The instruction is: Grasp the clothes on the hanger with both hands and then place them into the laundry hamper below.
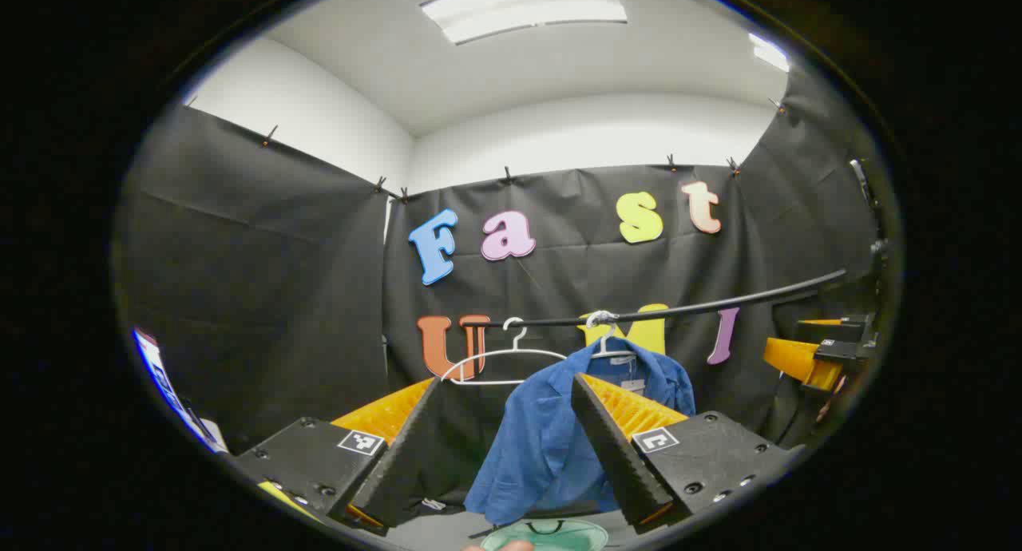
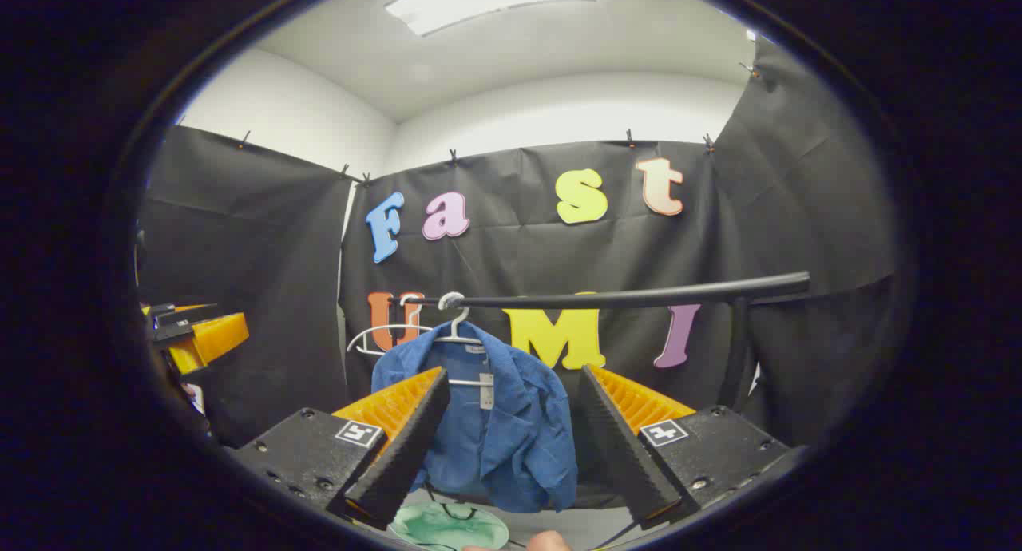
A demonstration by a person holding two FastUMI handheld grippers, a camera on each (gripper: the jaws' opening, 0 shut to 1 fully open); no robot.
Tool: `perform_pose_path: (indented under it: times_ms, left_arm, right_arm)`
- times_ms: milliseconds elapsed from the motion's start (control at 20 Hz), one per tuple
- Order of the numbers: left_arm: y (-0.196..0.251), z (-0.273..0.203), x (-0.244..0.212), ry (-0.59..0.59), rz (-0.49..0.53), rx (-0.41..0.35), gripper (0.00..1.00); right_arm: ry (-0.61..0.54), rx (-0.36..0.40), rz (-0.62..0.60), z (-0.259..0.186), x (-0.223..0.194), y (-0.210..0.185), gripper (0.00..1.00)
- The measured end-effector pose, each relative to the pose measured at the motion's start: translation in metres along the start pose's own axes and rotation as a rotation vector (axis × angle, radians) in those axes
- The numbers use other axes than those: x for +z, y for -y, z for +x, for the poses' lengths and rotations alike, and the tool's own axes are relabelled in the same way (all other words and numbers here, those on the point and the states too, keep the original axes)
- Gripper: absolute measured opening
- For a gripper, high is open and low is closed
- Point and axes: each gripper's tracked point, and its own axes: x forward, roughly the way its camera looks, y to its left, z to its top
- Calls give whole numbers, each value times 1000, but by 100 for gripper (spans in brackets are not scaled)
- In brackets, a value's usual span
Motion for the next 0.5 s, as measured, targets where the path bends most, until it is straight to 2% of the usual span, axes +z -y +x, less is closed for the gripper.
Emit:
perform_pose_path:
  times_ms: [500]
  left_arm:
    - [-31,31,-8,27,-24,-30,100]
  right_arm:
    - [-27,-53,-20,32,-23,-31,100]
